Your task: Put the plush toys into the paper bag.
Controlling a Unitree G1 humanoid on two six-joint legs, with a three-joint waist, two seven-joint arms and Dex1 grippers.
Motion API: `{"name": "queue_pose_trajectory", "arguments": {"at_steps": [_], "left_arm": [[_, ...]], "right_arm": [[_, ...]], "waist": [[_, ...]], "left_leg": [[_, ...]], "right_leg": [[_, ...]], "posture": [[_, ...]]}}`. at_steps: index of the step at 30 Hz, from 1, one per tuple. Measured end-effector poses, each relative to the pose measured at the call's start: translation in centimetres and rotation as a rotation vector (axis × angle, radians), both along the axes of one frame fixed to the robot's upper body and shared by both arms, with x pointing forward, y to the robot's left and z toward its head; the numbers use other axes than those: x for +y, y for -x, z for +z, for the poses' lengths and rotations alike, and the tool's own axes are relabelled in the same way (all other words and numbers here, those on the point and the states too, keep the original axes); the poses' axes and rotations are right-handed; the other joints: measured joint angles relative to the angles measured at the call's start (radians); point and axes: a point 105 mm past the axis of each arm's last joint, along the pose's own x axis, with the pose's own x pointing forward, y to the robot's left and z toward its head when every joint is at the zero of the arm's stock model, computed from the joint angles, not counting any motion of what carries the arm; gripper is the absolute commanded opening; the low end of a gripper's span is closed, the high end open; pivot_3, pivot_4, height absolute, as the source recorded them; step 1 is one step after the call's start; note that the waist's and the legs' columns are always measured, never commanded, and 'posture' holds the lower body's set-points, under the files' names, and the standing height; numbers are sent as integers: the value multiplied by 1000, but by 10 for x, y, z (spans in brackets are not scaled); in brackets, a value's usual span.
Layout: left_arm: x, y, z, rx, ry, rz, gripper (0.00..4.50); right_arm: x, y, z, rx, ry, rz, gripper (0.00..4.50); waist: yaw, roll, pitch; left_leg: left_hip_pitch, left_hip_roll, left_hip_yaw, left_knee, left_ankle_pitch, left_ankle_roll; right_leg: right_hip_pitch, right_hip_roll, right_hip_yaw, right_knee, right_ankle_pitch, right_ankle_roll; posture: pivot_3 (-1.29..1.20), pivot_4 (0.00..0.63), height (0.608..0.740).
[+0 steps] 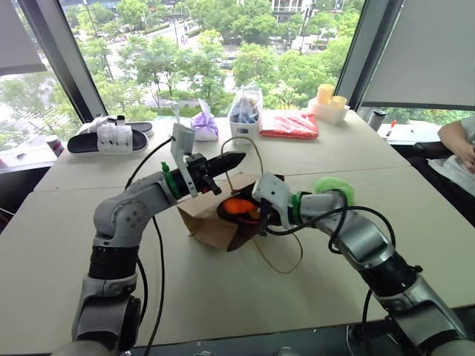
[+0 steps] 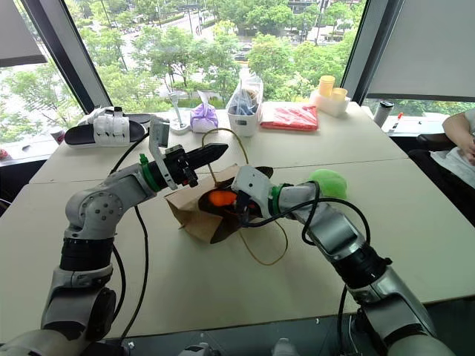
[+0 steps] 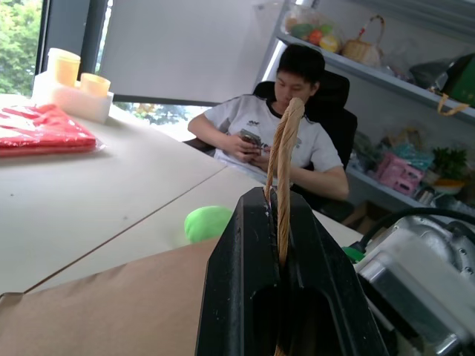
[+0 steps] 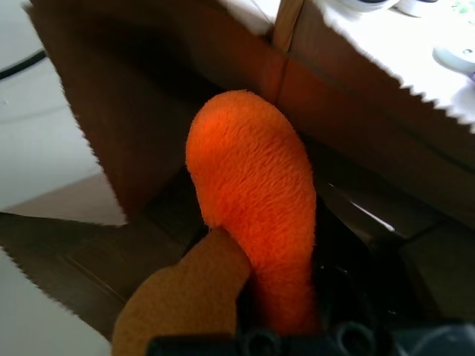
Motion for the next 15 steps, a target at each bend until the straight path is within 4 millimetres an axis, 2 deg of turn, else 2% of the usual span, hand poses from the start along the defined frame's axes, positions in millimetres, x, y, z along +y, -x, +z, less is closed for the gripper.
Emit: {"name": "queue_pose_trajectory", "arguments": {"at_steps": [2, 6, 7, 11, 13, 15], "left_arm": [[-1, 1, 1, 2, 5, 3, 0], [2, 1, 6, 5, 32, 14, 0], [4, 1, 6, 10, 39, 17, 0], [6, 0, 7, 19, 46, 28, 0], [5, -1, 7, 22, 49, 25, 0], [6, -3, 6, 30, 51, 28, 0]], "right_arm": [[2, -7, -4, -8, 19, -2, 2141], [5, -9, -7, -19, 29, 10, 4292], [6, -9, -6, -21, 30, 14, 4457], [4, -1, 2, -45, 48, 25, 4457], [-10, 9, 19, -68, 26, 3, 4457], [-34, 15, 44, -88, -40, -66, 4457]], "waist": [[1, 0, 0], [-1, 0, 0], [-1, 0, 0], [2, 0, 0], [8, 0, 0], [12, 0, 0]], "left_leg": [[0, 0, 0, 0, 0, 0], [0, 0, 0, -1, 0, 0], [0, 0, 0, -1, 0, 0], [0, 0, 0, -1, 0, 0], [-1, -1, -1, 0, 0, 0], [-2, -1, -1, 0, 0, 0]], "right_leg": [[0, 0, 0, 0, 0, 0], [-1, 0, 0, 0, 0, 0], [-1, 0, 0, 0, 0, 0], [-1, 0, 0, 0, 0, 0], [-1, 0, 0, 0, 0, 0], [0, 0, 0, -1, 0, 0]], "posture": [[0, 150, 740], [0, 150, 740], [0, 150, 740], [0, 150, 740], [0, 150, 740], [0, 150, 740]]}}
